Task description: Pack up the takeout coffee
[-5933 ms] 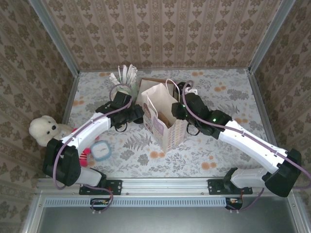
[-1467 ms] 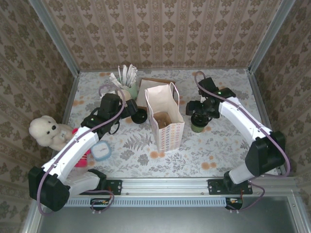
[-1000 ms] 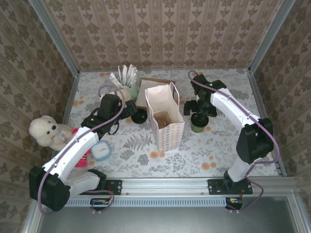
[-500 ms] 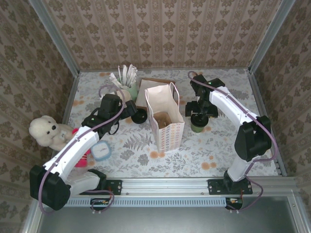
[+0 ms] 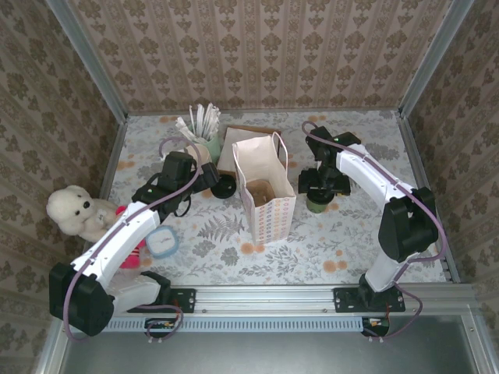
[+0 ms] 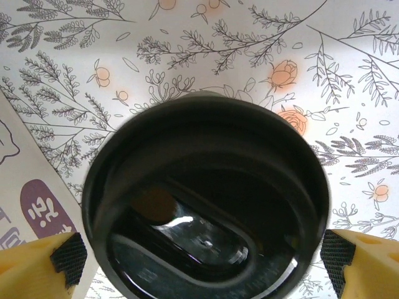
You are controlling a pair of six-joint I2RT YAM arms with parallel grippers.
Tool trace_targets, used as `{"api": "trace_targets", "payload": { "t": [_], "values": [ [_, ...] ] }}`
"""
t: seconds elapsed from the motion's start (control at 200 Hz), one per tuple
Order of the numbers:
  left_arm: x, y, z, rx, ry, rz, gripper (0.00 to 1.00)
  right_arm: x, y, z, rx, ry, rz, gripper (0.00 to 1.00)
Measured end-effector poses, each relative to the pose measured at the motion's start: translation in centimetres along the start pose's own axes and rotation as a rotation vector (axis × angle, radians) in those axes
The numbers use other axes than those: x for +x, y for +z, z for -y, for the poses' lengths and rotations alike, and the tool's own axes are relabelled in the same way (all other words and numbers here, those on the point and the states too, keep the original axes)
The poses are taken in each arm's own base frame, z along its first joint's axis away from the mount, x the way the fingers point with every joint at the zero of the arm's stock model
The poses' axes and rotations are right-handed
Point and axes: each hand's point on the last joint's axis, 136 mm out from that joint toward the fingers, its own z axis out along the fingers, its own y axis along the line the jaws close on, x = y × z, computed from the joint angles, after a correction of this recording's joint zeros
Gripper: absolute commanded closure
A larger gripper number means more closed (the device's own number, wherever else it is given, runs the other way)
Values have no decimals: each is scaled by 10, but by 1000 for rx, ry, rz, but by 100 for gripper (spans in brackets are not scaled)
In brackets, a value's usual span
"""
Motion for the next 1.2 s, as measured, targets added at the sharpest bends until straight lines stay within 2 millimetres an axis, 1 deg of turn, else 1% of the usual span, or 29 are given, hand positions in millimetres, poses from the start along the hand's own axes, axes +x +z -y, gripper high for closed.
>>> {"api": "trace_targets", "payload": {
  "t": [0.4, 0.75, 0.91, 1.205],
  "values": [
    [3, 3, -1, -9, 1, -12, 0, -2, 4, 2, -4, 11, 2, 0],
    [4, 4, -3, -13, -2, -17, 0, -1, 14, 5, 14, 13, -36, 0],
    [5, 4, -3, -14, -1, -18, 0, -2, 13, 3, 11, 9, -46, 0],
    [3, 4, -5, -19, -6, -15, 0, -3, 18, 3, 18, 8, -62, 2]
  ]
}}
